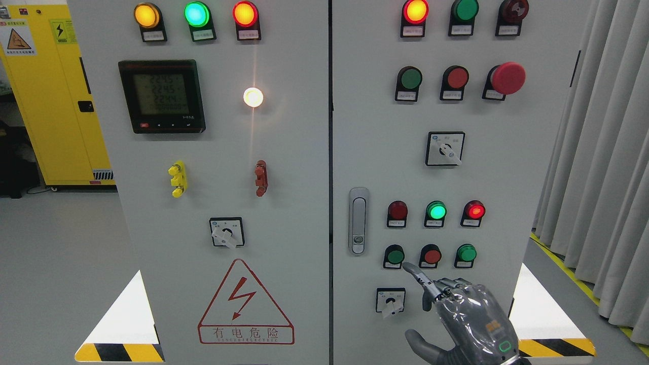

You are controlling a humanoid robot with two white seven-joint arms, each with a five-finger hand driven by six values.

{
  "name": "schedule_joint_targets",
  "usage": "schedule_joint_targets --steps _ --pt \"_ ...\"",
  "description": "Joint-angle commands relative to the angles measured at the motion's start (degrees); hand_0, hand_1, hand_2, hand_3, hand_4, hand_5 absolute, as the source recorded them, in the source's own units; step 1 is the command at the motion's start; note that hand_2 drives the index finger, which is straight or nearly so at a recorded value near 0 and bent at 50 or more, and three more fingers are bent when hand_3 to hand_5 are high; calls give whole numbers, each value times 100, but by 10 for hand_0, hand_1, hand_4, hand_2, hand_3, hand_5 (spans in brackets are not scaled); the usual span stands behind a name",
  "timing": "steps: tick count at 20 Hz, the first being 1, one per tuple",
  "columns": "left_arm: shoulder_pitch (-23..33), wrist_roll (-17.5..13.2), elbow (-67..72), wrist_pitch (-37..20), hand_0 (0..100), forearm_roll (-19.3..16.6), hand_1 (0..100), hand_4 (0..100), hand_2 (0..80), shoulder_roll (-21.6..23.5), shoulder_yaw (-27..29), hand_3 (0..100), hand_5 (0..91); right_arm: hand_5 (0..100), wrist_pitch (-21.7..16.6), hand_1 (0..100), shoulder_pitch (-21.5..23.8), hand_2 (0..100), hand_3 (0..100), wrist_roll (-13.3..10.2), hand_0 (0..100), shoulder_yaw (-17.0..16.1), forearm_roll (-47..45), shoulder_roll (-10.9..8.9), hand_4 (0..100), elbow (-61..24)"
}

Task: Press green start button
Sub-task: 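Reach the right hand up toward the green button in the lower button row, then press the green push button with the right hand's index finger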

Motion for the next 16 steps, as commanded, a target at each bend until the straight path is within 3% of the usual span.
schedule_joint_targets --steps 1,16 --pt "-70 -1 -158 2 120 0 556 0 0 -7 -1 0 0 624 44 735 -169 0 705 1 278 185 9 124 701 460" --pt "-70 -1 -158 2 120 0 556 0 0 -7 -1 0 0 623 97 725 -328 0 689 1 327 168 0 142 699 742"
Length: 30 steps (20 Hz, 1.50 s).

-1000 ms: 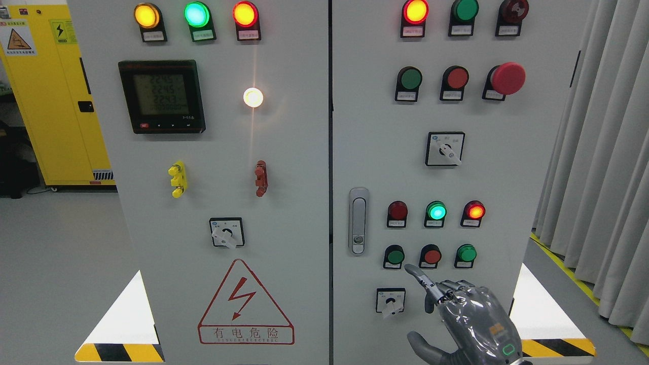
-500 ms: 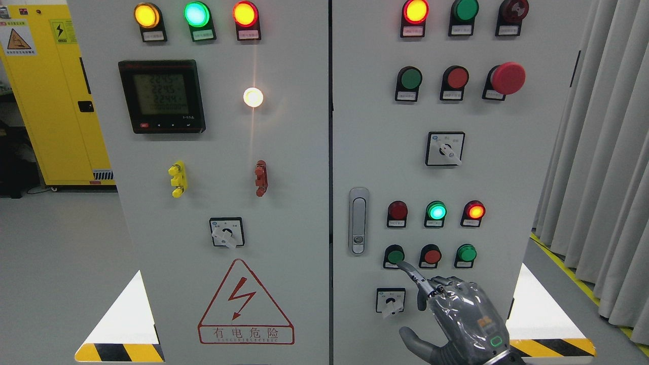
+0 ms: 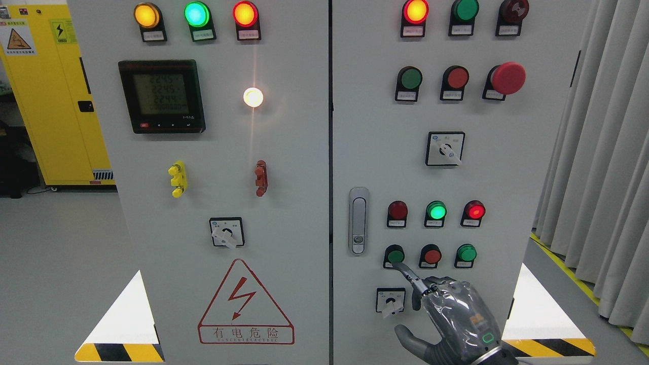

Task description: Press green start button

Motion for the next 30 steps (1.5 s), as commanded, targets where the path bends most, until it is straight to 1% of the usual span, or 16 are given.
schedule_joint_targets --steps 1,11,15,22,26,28,30 --pt "-70 -1 -158 1 120 0 556 0 0 -1 -1 0 0 623 13 724 -75 0 689 -1 329 31 -5 41 699 244" --pt "-70 -1 -158 1 120 0 556 0 0 -1 -1 0 0 622 22 722 -198 0 685 7 343 -39 -14 58 698 393" --pt "-70 -1 -158 1 120 0 556 0 0 -1 -1 0 0 622 179 722 -277 0 681 7 350 -39 -41 58 698 568" --pt "-70 -1 -158 1 120 0 556 0 0 -1 -1 0 0 621 180 720 -321 0 680 -1 358 -30 -67 58 694 578" --pt "-70 -1 -158 1 120 0 556 0 0 -1 -1 0 0 620 92 719 -199 0 671 -45 363 -39 -93 93 693 403" --pt "-70 -1 -158 1 120 0 556 0 0 -1 -1 0 0 620 31 718 -6 0 663 -45 371 -48 -111 93 690 244" --pt "-70 -1 -158 1 120 0 556 0 0 -1 -1 0 0 619 -66 714 117 0 659 -54 386 -48 -329 111 685 138"
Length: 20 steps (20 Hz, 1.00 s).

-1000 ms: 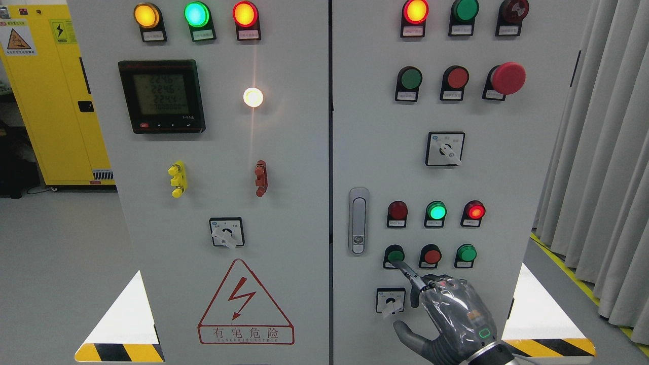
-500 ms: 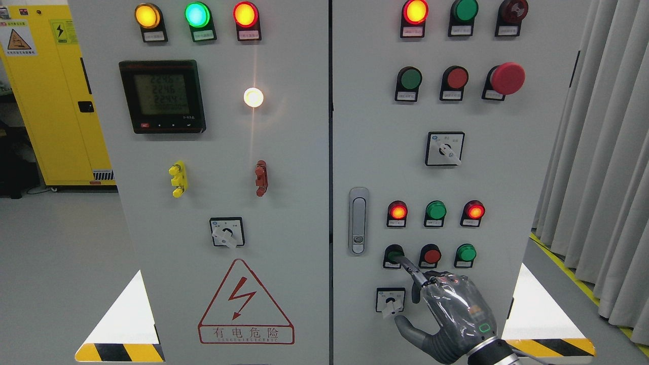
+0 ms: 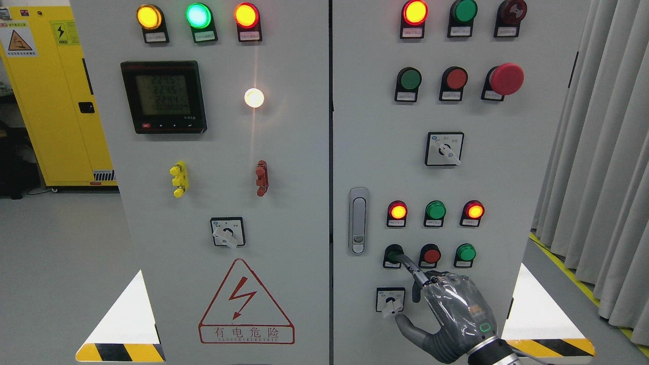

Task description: Press green start button

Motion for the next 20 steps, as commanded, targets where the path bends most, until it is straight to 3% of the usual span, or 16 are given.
schedule_joint_targets --steps 1,4,7,9,11,12,14,17,20 --pt "-70 -1 -158 2 120 0 556 0 0 0 0 0 0 608 -164 706 302 0 652 -64 418 32 -356 61 683 -307" --pt "-70 -1 -158 2 120 0 556 0 0 0 0 0 0 605 -173 697 434 0 652 -47 424 32 -856 61 686 -517" --pt "-70 -1 -158 2 120 0 556 0 0 0 0 0 0 537 -225 674 636 0 659 23 437 102 -2329 52 660 -789" --pt "-70 -1 -158 2 120 0 556 0 0 0 0 0 0 472 -190 662 811 26 621 294 434 138 -3393 61 579 -922" --pt "-70 -1 -158 2 120 0 556 0 0 0 0 0 0 305 -94 652 1075 16 374 646 443 147 -4378 61 385 -1071" --pt "-70 -1 -158 2 120 0 556 0 0 0 0 0 0 301 37 647 1224 7 348 761 448 155 -4827 52 376 -1185" --pt "-70 -1 -158 2 120 0 556 0 0 0 0 0 0 194 484 620 1575 0 159 841 475 225 -5653 52 243 -1536" --pt "-70 -1 -158 2 120 0 556 0 0 0 0 0 0 85 1372 571 1910 0 57 841 459 358 -7007 52 145 -2098" --pt "-70 -1 -158 2 120 0 556 0 0 0 0 0 0 0 1497 509 2016 0 0 902 397 323 -7380 52 51 -2109"
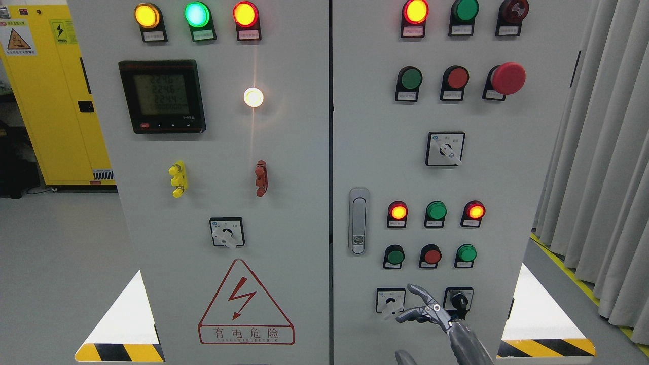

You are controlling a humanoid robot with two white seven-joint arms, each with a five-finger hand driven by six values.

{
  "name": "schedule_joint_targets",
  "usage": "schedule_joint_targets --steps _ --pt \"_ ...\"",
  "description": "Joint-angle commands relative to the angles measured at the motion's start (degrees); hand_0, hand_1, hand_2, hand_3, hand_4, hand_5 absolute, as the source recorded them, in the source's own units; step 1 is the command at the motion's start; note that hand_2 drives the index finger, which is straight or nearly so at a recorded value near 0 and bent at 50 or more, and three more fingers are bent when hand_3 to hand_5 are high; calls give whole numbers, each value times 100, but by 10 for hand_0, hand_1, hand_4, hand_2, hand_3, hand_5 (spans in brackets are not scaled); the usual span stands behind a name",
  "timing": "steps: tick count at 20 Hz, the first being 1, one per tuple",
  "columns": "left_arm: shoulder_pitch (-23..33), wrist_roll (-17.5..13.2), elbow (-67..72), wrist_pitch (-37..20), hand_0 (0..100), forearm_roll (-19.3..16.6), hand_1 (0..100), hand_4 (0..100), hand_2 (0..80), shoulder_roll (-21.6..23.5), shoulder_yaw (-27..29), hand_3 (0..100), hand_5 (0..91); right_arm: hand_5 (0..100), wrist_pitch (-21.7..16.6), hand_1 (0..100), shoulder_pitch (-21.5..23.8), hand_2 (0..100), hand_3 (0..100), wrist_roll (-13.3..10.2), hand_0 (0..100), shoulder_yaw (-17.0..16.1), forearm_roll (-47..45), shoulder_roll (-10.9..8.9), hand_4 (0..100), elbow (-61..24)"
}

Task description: Press green start button

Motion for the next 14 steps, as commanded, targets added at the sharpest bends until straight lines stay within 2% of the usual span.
schedule_joint_targets --steps 1,4,14 --pt "-70 -1 -158 2 120 0 556 0 0 0 0 0 0 0 244 497 484 0 0 165 348 135 -1580 5 34 -885" --pt "-70 -1 -158 2 120 0 556 0 0 0 0 0 0 0 236 481 510 0 0 376 328 126 -1571 5 0 -885" --pt "-70 -1 -158 2 120 0 556 0 0 0 0 0 0 0 280 476 484 0 0 394 296 127 -1536 -30 0 -885"
